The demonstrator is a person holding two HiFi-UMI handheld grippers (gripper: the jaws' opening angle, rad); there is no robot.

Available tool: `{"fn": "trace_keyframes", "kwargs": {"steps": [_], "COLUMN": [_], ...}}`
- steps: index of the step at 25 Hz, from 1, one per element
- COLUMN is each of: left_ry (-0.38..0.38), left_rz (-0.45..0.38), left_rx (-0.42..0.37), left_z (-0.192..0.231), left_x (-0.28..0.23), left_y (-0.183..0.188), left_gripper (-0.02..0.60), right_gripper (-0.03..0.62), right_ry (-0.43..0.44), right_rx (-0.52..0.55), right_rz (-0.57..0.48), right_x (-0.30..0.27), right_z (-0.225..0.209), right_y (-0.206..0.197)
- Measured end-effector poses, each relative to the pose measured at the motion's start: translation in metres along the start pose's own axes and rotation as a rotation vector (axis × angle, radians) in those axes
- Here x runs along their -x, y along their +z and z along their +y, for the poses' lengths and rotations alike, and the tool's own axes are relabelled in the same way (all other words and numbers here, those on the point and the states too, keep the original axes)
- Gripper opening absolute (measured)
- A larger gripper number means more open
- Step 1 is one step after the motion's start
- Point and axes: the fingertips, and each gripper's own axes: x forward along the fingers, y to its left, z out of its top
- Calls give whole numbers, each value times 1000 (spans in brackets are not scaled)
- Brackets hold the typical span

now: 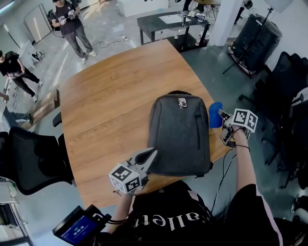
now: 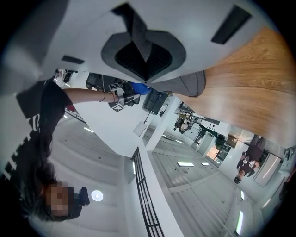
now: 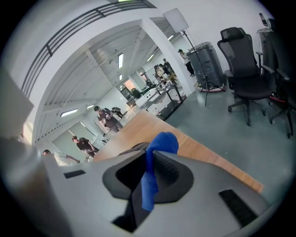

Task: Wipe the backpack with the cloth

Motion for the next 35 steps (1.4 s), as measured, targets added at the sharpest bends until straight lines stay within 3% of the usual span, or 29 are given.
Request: {"fn": "trace_keyframes", "kwargs": {"steps": [11,20,27,35], "left_ry": [18,28,-6,-71], "left_rz": [17,13,34,82], "left_rx": [-20,-68,-90,-109], "left_z": [9,15,5,-17], "left_x": [9,3,-10,-26], "left_y": [-4,10,17,11], "left_gripper": [0,0,0,0], "right_gripper": [56,55,55,55], "right_ry": [203,312,292,199], "right_rx": [135,290,291,259], "right_rz": [68,266,326,287], "right_x": [-89,-170,-184,-159], "right_z": [137,239,236,165], "right_y": [16,-41,-58,-23]}}
